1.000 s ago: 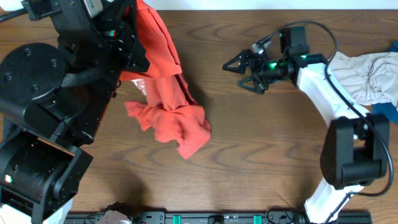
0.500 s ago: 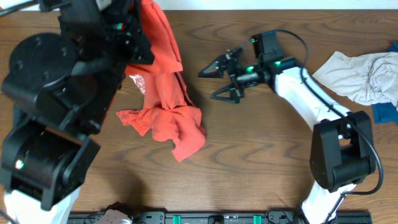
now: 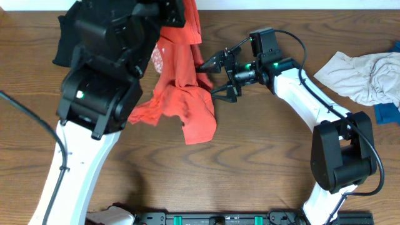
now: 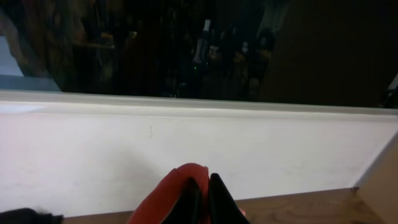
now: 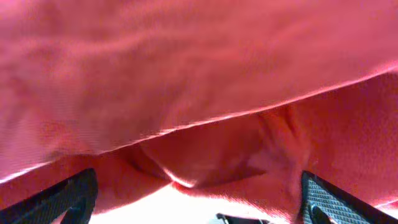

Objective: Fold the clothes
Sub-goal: 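Reach the right gripper to the hanging T-shirt and grasp its corner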

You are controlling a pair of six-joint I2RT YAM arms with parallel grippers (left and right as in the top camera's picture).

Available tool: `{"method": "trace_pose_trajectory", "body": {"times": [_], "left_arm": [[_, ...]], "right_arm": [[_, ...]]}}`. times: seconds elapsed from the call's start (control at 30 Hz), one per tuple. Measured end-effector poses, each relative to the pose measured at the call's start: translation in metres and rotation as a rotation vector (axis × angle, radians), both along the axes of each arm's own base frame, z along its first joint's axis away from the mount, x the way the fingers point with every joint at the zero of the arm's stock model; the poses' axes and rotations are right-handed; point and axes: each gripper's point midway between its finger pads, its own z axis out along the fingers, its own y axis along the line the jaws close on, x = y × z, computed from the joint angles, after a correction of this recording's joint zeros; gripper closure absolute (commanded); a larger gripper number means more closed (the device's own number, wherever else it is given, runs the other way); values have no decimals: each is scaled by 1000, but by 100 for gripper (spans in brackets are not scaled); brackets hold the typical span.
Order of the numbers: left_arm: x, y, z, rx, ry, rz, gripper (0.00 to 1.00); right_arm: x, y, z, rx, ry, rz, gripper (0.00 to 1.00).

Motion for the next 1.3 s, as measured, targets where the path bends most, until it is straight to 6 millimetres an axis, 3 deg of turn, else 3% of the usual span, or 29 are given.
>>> {"method": "trace_pose_trajectory", "body": {"times": [0.27, 0.7, 0.93, 1.17, 1.3], "left_arm": [[-3, 1, 8, -9, -24, 0, 94], [-18, 9, 18, -16, -40, 0, 94], [-25, 12, 16, -8, -22, 0, 94], [-25, 12, 15, -7, -20, 0, 94], [-25, 12, 15, -6, -19, 0, 94]], "right_arm": [[17, 2, 6, 4, -31, -58, 1], [44, -8, -6, -87, -24, -211, 1], [64, -6, 11, -41, -127, -262, 1], [74, -10, 8, -77, -181, -299, 1], [83, -16, 3, -145, -374, -284, 1]]}}
